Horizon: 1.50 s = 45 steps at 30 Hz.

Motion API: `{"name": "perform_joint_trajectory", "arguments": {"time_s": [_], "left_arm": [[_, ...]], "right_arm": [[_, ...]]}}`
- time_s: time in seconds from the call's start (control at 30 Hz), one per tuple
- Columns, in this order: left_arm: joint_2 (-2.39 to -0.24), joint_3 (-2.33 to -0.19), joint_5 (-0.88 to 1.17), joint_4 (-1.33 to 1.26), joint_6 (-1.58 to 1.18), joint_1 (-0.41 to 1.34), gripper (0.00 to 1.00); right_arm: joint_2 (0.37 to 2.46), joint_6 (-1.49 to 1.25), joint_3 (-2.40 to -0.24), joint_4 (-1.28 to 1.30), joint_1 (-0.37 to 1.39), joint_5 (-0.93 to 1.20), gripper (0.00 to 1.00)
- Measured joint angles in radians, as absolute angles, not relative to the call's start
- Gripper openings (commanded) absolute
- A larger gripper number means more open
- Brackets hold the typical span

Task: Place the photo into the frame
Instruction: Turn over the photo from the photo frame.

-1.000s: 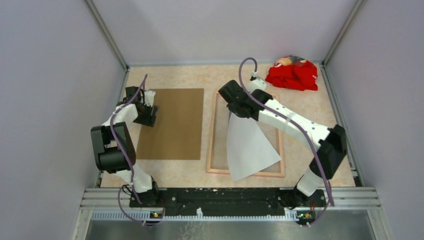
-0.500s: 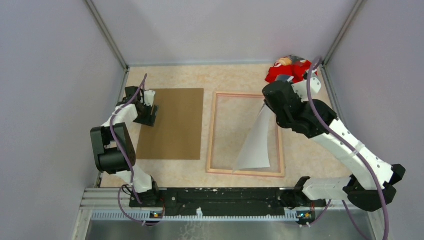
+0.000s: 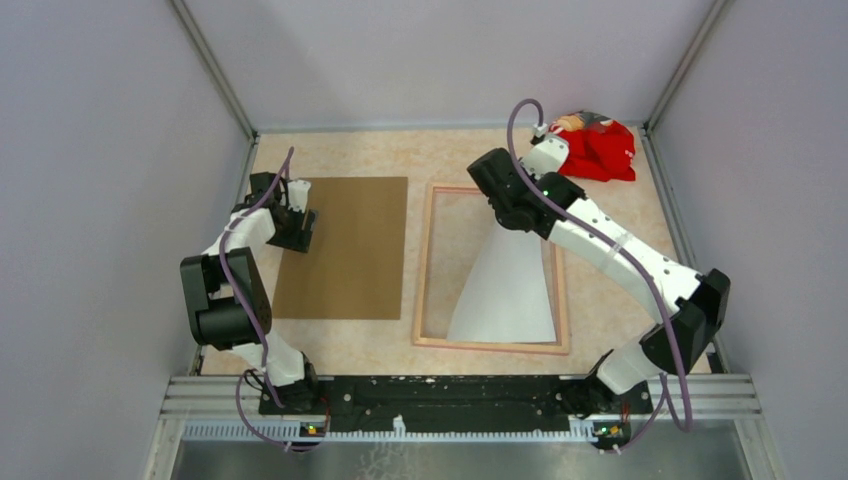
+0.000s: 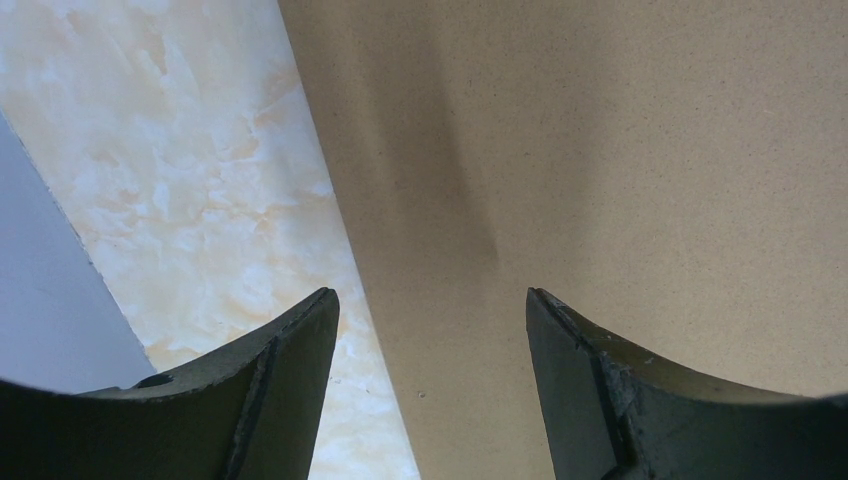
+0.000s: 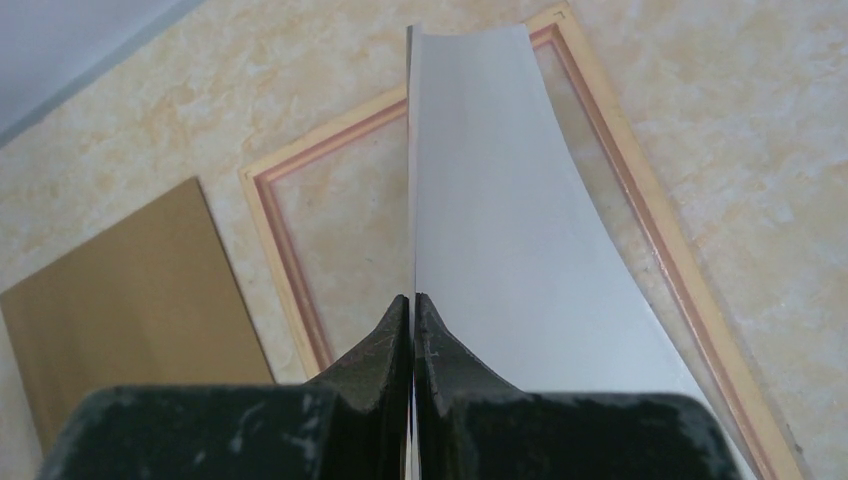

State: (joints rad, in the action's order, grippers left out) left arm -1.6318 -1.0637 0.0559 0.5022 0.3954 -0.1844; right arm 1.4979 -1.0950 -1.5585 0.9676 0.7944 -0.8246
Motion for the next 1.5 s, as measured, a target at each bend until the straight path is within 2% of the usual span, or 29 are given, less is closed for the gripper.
{"name": "perform_joint_trajectory", "arguments": {"time_s": [0.4,1.4,1.5], "left_arm": [[-1.632,-1.064,0.054,0.502,0.396,-0.184,0.75],[-1.632,-1.064,0.043,0.501,0.403,-0.184,0.76],[-1.632,-1.064,0.04,0.501,0.404,-0.184,0.77]], "right_arm": [[1.642,-1.037,-1.56,0.922,0.777,-0.755,0.0],[1.679,-1.013,-1.511,0.858,0.704,-0.732,0.0],[1.686,-1.003,-1.497,0.848,0.702,-0.718,0.31]]}}
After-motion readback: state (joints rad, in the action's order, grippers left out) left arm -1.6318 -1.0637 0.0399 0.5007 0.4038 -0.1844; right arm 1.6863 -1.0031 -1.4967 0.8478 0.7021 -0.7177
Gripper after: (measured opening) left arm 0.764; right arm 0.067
